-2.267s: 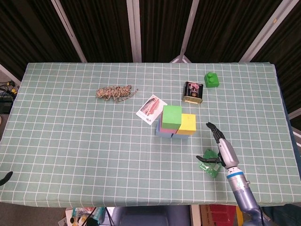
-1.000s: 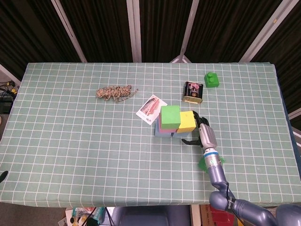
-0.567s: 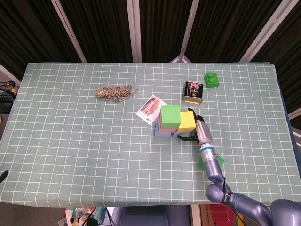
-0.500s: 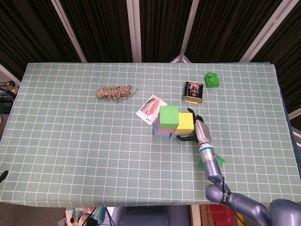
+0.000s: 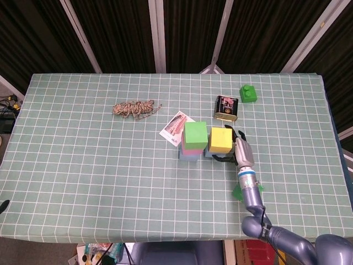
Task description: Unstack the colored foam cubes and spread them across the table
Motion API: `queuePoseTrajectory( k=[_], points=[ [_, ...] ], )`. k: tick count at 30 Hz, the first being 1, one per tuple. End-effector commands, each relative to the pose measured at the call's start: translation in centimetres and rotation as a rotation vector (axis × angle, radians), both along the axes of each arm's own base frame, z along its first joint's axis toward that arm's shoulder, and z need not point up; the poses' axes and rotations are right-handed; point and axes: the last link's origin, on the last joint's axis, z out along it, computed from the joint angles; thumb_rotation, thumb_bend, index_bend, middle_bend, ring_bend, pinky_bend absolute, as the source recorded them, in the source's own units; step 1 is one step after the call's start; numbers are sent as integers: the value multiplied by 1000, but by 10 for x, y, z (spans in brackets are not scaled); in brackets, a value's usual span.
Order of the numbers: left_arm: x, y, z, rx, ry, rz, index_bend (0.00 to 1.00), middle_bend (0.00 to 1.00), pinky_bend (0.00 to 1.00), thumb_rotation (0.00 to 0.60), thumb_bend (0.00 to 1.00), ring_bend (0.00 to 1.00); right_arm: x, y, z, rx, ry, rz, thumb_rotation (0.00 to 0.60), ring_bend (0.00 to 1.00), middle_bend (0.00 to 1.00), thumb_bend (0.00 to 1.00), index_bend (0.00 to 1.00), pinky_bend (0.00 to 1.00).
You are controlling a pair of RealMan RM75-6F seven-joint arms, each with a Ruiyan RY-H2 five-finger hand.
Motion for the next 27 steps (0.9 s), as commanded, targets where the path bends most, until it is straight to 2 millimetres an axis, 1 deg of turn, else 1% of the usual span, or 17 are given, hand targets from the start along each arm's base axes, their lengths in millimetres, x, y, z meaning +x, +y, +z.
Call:
queuePoseTrajectory(
  k=[1,5,10,14,17,21,24,27],
  points=[
    [0,0,0,-1,0,-1,169,0,80,600,195,0,-16,-6,21,-66,73,-20,600,354,622,160,144,0],
    [1,1,-1,-1,-3,-10,169,0,80,600,195,0,-39,-7,49,-130,218,-23,600,354,622,161,145,0],
    [1,3,-3,-11,0,-7,169,0,80,600,195,0,-64,2,82,-191,376,-16,600,354,622,161,145,0],
    [2,2,-4,-12,3,-11,169,0,80,600,195,0,-75,7,95,-224,493,14,600,355,622,161,145,0],
    [2,1,-3,-7,4,-11,169,0,80,600,195,0,-78,10,96,-248,569,49,600,370,635,160,145,0],
    [3,0,-5,-10,5,-8,169,0,80,600,195,0,-75,11,91,-312,735,115,600,377,642,161,145,0],
    [3,0,-6,-17,10,-12,169,0,80,600,196,0,-76,9,84,-326,863,141,600,377,642,160,144,0],
    [3,0,-7,-18,13,-12,169,0,80,600,196,0,-78,4,84,-345,990,165,600,377,642,161,145,0]
  ],
)
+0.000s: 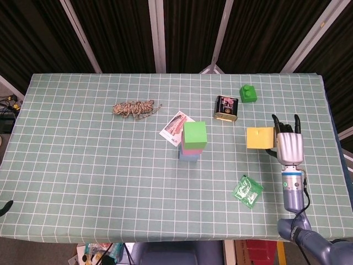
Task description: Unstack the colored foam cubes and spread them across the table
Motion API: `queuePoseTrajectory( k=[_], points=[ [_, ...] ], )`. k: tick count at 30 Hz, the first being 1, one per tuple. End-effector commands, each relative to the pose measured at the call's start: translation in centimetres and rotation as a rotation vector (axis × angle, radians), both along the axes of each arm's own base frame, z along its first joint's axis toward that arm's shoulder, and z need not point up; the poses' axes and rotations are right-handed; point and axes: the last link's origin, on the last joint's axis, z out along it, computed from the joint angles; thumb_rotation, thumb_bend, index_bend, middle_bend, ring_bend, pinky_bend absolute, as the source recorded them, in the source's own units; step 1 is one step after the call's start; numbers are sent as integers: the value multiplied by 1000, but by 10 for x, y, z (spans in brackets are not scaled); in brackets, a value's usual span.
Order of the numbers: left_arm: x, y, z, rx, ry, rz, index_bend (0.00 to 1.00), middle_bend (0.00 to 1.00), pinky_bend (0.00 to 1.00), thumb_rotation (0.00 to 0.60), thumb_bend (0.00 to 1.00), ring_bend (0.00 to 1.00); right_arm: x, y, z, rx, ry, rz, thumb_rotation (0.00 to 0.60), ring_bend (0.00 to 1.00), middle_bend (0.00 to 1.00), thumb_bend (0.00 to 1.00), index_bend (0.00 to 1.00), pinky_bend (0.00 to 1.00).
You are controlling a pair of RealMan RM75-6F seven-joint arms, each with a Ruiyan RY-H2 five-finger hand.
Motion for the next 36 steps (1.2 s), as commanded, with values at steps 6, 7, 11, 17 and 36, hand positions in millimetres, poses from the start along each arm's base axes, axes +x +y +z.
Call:
queuePoseTrajectory(
  k=[6,7,11,17,36],
  points=[
    [-1,2,0,8,0,6,169,0,80,600,196,0,3,-7,-8,-49,272,55,600,376,642,160,144,0],
    [0,2,0,7,1,5,169,0,80,600,195,0,2,-7,-8,-50,267,53,600,377,642,160,145,0],
    [1,0,-2,3,10,-2,169,0,80,600,196,0,0,-5,-9,-55,262,47,600,377,642,160,145,0],
    [0,-1,-1,9,7,2,169,0,80,600,195,0,-11,-7,-11,-37,8,-37,600,376,642,159,145,0],
    [1,-4,3,27,-6,-5,169,0,80,600,195,0,-32,-11,21,156,-931,-286,600,376,628,159,172,0]
  ],
)
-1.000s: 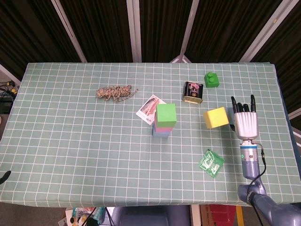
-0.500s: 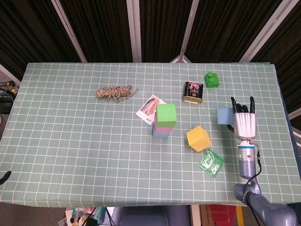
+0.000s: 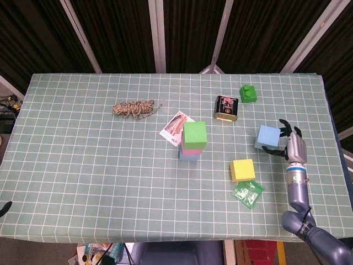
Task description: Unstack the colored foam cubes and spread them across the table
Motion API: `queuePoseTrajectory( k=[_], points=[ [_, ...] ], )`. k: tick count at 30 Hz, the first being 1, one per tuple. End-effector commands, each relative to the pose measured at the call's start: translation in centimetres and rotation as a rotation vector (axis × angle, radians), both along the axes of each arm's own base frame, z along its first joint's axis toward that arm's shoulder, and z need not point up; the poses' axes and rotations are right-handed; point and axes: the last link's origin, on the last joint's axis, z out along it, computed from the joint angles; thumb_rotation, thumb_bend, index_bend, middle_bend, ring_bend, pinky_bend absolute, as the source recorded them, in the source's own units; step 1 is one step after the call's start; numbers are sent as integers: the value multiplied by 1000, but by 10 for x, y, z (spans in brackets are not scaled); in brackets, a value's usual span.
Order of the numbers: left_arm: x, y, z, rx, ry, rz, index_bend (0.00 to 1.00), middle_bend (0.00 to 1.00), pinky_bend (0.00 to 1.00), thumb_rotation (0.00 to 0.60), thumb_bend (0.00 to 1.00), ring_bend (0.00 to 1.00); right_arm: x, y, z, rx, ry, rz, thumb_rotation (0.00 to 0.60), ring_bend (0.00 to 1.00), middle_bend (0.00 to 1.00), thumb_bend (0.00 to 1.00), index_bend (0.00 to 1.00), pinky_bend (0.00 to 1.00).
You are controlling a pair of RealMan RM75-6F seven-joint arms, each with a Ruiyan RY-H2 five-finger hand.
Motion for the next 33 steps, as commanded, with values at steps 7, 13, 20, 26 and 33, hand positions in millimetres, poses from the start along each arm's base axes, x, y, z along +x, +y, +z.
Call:
queuePoseTrajectory(
  k=[7,13,20,26,33],
  points=[
    [0,0,-2,-13,3,-4,169,0,80,600,196,0,-5,3,7,54,-117,-35,600,198,282,159,130,0],
    [-1,0,-1,-9,2,5,172,0,80,600,195,0,-7,5,7,100,8,4,600,76,41,152,21,0],
    [-1,0,-1,-11,3,14,172,0,80,600,195,0,1,1,14,43,75,32,600,8,0,146,0,0],
    [-2,1,1,2,-4,17,171,0,80,600,195,0,35,12,31,48,64,142,600,8,0,145,0,0],
    [-1,1,-2,-17,0,14,172,0,80,600,195,0,99,30,31,188,-119,250,600,8,0,145,0,0]
  ],
)
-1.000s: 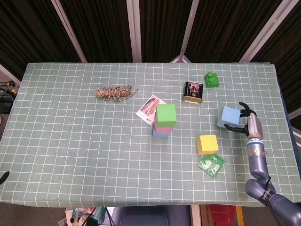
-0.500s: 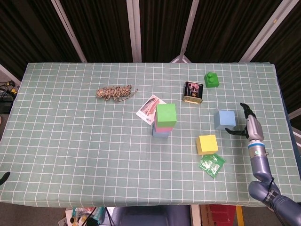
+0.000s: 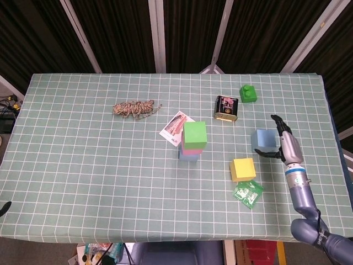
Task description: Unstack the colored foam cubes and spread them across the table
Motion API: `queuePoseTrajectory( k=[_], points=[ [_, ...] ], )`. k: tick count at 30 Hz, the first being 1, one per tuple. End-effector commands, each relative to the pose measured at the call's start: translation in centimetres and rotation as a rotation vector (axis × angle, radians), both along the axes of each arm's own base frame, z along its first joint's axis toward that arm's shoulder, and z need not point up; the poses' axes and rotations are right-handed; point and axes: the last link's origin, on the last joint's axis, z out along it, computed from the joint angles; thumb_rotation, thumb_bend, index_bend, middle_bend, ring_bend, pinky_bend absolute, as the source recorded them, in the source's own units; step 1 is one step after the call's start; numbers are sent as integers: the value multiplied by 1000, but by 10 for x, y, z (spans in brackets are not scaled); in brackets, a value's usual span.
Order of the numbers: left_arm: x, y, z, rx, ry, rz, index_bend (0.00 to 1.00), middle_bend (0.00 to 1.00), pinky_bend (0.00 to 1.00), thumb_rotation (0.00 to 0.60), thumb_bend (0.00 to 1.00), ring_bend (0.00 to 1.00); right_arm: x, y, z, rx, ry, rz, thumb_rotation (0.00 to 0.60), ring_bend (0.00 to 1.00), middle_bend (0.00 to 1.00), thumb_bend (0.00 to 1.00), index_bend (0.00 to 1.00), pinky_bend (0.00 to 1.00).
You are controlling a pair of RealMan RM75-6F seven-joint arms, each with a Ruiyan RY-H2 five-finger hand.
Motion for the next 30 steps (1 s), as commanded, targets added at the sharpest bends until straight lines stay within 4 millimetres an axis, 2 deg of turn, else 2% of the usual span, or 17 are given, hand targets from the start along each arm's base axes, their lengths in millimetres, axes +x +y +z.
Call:
queuePoseTrajectory(
  k=[1,4,9,15,20,30],
  points=[
    [0,-1,0,-1,0,-1,172,0,80,600,195,0,45,12,7,120,-84,74,600,8,0,145,0,0],
    [0,-1,1,4,-3,2,172,0,80,600,195,0,68,15,-3,166,-71,118,600,8,0,145,0,0],
    [0,-1,2,5,-6,3,172,0,80,600,195,0,103,18,-32,201,-56,150,600,8,0,145,0,0],
    [-1,0,4,7,-11,2,172,0,80,600,195,0,133,9,-59,193,-93,114,600,8,0,144,0,0],
    [-2,2,4,3,-19,6,172,0,80,600,195,0,151,-1,-67,155,-101,90,600,8,0,144,0,0],
    [-3,3,6,5,-21,7,172,0,80,600,196,0,174,-13,-63,121,-110,89,600,8,3,144,0,0]
  ],
)
